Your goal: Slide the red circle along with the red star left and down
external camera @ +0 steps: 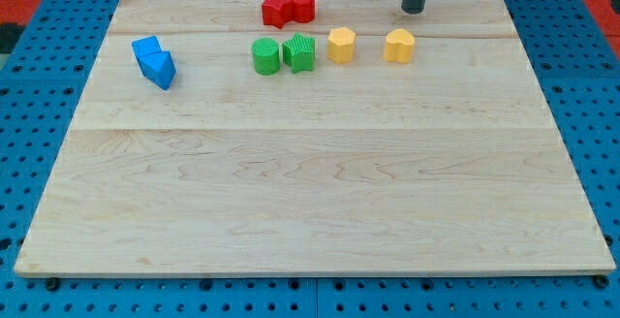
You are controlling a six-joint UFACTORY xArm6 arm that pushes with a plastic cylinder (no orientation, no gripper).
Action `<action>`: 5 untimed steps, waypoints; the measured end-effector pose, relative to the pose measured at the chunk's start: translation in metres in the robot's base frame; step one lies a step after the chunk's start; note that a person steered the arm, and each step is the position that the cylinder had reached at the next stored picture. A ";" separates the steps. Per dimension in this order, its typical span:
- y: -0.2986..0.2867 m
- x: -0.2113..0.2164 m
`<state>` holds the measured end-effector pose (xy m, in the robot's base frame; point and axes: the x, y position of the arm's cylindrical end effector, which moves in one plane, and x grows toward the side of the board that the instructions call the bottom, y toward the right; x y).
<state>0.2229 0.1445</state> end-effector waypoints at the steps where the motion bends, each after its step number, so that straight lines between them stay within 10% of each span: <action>1: 0.000 0.000; 5: -0.005 0.000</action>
<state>0.2225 0.1392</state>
